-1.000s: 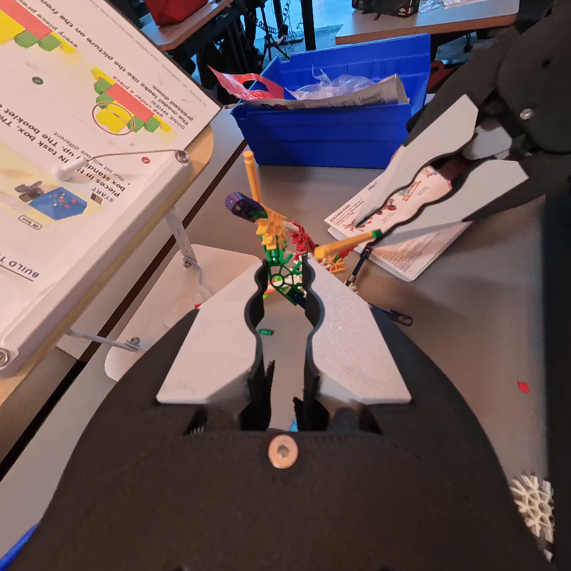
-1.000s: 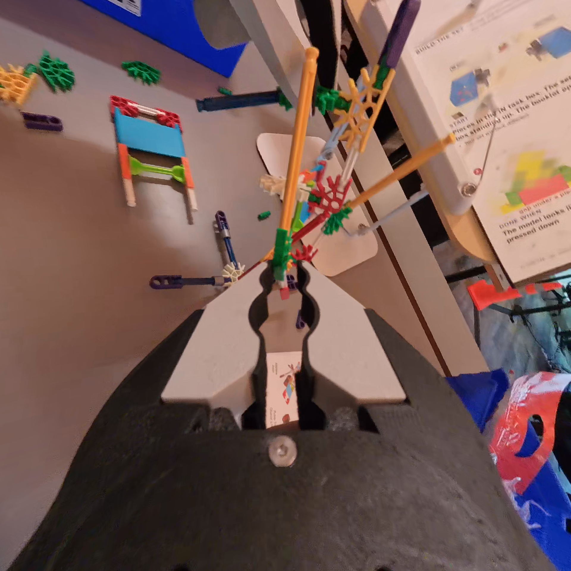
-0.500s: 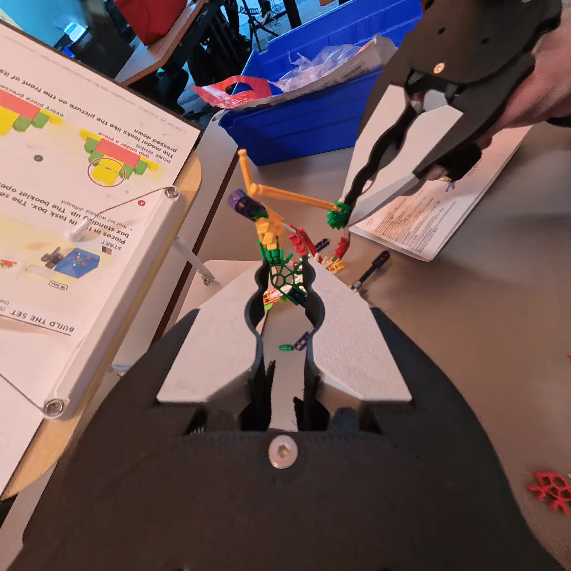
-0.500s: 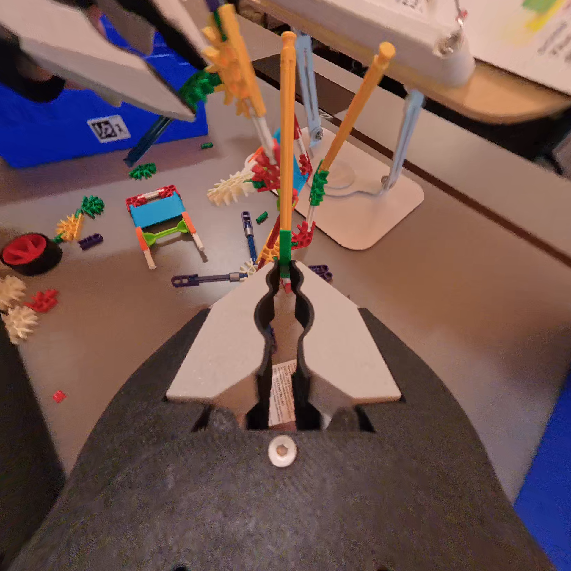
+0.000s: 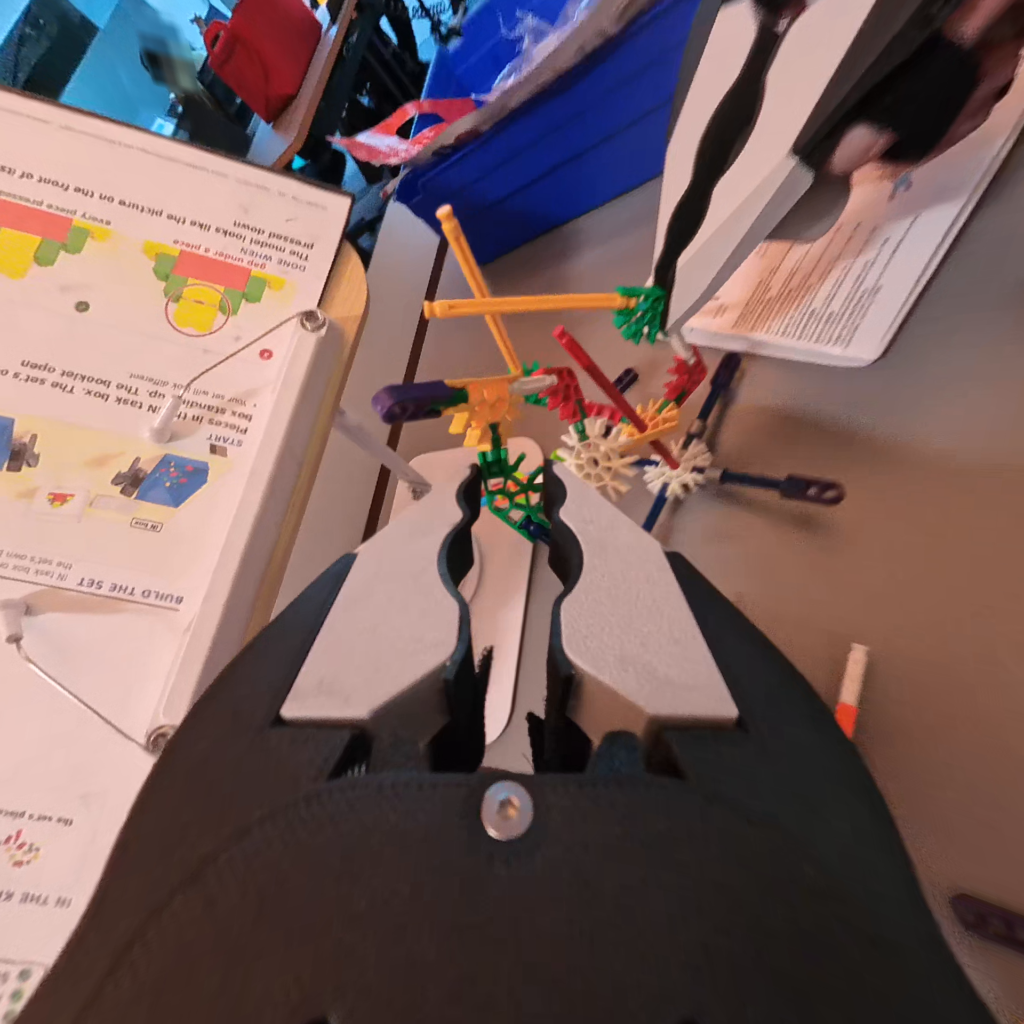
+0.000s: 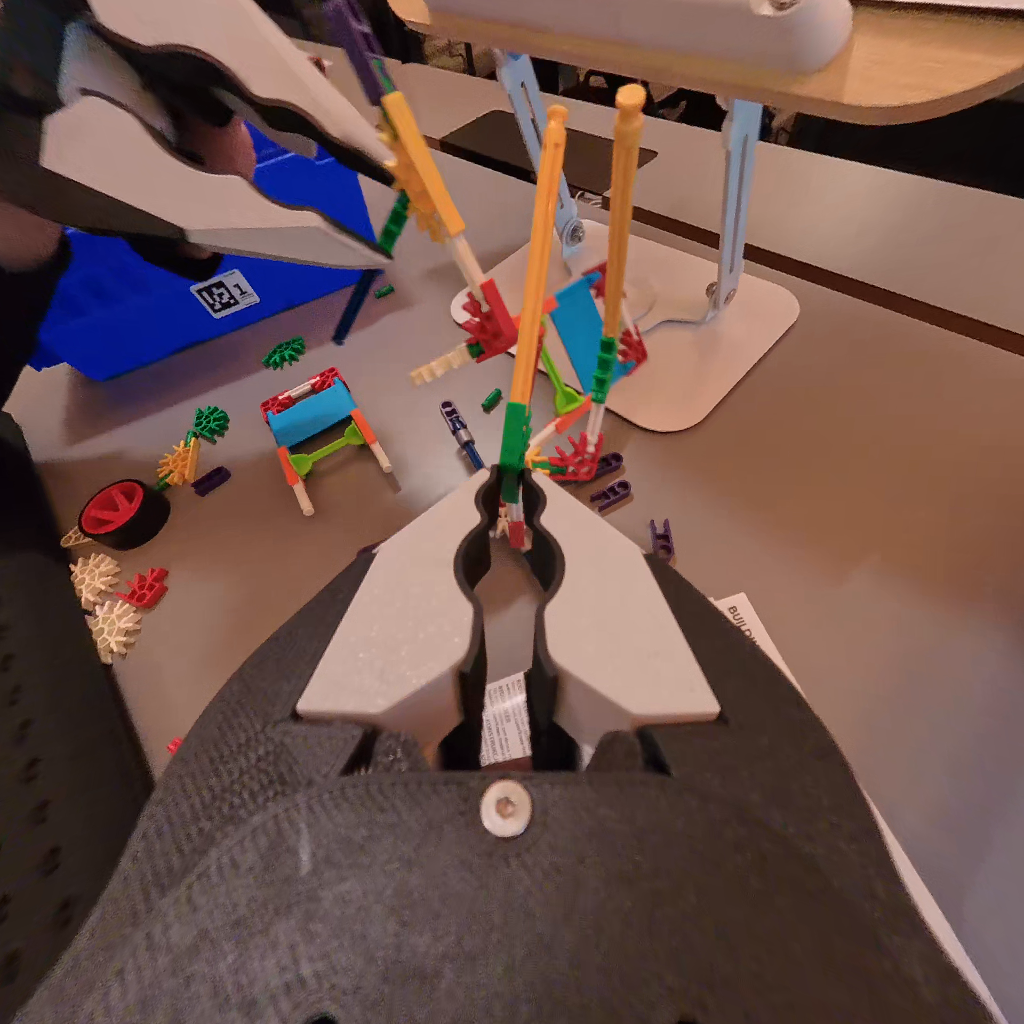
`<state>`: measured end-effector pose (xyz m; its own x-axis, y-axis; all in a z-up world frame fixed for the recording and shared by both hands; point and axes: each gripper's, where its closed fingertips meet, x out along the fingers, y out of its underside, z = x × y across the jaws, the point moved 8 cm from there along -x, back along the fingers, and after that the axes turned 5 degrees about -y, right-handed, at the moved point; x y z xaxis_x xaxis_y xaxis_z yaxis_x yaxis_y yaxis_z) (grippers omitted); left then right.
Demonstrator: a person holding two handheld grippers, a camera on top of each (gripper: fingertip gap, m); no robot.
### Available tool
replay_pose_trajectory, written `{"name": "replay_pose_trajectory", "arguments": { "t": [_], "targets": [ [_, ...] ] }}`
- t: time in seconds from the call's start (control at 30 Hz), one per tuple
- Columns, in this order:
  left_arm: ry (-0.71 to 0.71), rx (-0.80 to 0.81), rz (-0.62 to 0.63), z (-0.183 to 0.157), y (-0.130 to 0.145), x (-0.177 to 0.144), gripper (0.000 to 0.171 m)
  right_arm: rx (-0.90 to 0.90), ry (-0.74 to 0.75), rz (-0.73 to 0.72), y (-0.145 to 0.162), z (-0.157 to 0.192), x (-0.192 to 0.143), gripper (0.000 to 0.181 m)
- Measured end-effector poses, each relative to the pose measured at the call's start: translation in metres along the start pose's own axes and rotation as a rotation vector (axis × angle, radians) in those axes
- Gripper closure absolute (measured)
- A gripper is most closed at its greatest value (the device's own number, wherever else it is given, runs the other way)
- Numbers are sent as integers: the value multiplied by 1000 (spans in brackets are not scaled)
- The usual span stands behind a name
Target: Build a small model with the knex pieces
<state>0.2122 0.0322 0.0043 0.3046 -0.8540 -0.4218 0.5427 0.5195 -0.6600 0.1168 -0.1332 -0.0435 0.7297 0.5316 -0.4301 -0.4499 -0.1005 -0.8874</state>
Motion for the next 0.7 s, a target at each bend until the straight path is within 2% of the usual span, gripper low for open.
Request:
{"name": "replay_pose_trajectory", "arguments": {
  "t": [0.1,0.27,0.47,0.57,0.67,0.7],
  "targets": [
    [-62,62,47,0,8,8,152,-18,-14,20,2,4,3,176],
    [-87,34,72,1,18,13,150,-26,-20,23,2,7,5,176],
    [-111,-33,210,6,33,12,114,-46,-18,36,4,10,9,176],
    [-80,-86,319,6,40,2,115,-52,-27,42,5,13,11,179],
    [-71,-148,378,10,44,-13,108,-86,-8,49,5,15,11,181],
    [-66,-154,380,11,45,-17,118,-89,-14,48,5,16,12,181]
  ]
}}
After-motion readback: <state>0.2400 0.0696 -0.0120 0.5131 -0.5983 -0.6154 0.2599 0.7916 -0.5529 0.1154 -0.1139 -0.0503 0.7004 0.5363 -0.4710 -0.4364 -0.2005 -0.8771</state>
